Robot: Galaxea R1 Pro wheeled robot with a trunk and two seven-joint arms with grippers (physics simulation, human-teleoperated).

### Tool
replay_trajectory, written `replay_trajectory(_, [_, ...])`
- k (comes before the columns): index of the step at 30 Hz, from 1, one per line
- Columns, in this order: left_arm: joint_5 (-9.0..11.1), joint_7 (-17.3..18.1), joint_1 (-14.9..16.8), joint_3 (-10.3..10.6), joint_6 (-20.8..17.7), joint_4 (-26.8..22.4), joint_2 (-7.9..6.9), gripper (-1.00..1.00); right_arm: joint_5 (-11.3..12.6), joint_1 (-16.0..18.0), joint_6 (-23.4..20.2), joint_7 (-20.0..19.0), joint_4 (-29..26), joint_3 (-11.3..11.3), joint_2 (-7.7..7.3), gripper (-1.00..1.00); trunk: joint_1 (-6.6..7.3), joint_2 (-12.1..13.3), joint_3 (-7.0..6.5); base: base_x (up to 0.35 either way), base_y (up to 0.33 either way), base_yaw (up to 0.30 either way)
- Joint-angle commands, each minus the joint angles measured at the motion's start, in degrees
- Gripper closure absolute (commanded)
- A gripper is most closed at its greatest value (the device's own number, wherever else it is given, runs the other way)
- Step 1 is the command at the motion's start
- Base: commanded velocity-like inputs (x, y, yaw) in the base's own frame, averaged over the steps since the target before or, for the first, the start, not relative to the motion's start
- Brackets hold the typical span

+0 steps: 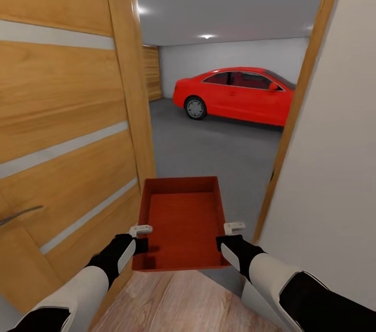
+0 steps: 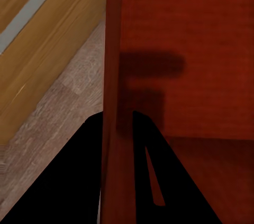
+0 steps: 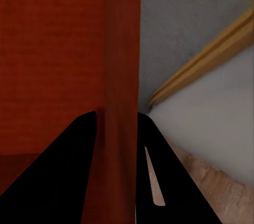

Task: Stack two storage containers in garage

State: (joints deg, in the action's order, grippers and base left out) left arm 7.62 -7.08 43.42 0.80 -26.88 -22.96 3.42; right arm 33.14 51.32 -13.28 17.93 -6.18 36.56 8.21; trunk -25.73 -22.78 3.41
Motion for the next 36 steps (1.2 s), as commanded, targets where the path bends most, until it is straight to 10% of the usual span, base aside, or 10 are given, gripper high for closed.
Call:
replay_trajectory(1, [-1.03,-0.74,-0.01,0.34,-0.45,0.02,0.58,1.0,-1.41,0.09,-0.43,0.35,-0.33,0.53,0.49,1.0,-0.05,-0.13,0.13,0.146,0.176,-0.001])
replay_trajectory(36, [-1.03,-0.74,-0.01,0.34,-0.45,0.06,0.58,1.0,-1.41,0.09,-0.52,0.35,-0.32,0.56,0.49,1.0,-0.05,-0.13,0.13,0.078,0.087,-0.121])
